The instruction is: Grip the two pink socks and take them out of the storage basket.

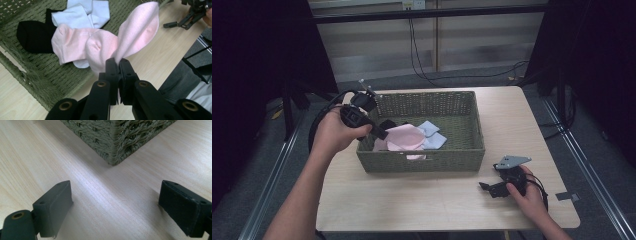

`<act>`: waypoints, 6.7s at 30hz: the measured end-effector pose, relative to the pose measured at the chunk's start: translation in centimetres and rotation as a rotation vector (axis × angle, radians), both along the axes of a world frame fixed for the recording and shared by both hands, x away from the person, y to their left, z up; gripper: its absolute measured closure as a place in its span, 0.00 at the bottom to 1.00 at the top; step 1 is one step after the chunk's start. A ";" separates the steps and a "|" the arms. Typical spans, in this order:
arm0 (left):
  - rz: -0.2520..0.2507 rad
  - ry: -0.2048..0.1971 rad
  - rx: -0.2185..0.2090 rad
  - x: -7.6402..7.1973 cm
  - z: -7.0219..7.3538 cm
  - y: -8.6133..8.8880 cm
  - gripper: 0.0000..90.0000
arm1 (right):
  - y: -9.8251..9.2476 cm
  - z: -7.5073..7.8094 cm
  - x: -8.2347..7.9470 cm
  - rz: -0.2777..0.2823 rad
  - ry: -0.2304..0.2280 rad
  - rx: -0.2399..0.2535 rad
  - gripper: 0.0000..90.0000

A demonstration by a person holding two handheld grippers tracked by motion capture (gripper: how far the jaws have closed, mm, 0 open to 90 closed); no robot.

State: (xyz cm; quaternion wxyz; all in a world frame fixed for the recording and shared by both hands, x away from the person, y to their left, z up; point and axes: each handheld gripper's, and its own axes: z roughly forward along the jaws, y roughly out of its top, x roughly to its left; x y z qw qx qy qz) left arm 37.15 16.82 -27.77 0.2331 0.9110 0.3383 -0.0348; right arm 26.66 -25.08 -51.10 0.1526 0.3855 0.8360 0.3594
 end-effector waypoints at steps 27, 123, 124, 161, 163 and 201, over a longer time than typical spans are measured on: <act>-0.053 -0.122 -0.097 -2.6 -4.1 -0.9 0.55 | 0.0 0.0 0.0 0.000 0.003 -0.002 0.12; 0.001 -0.015 0.126 9.6 -12.5 -5.0 0.96 | 0.0 0.0 0.1 0.010 0.002 0.003 0.12; 0.006 -0.017 0.121 9.6 -12.3 -4.9 0.97 | 0.0 0.0 0.1 0.009 0.002 0.001 0.12; 0.057 0.025 0.040 8.3 -4.8 -3.8 0.97 | 0.0 0.0 0.1 0.010 0.000 0.002 0.12; 0.067 0.022 0.033 8.2 -4.4 -3.6 0.97 | 0.0 0.0 0.1 0.009 0.001 0.001 0.12; 0.066 0.016 -0.014 5.2 1.5 -2.8 0.97 | 0.0 0.0 0.1 0.011 0.000 0.000 0.12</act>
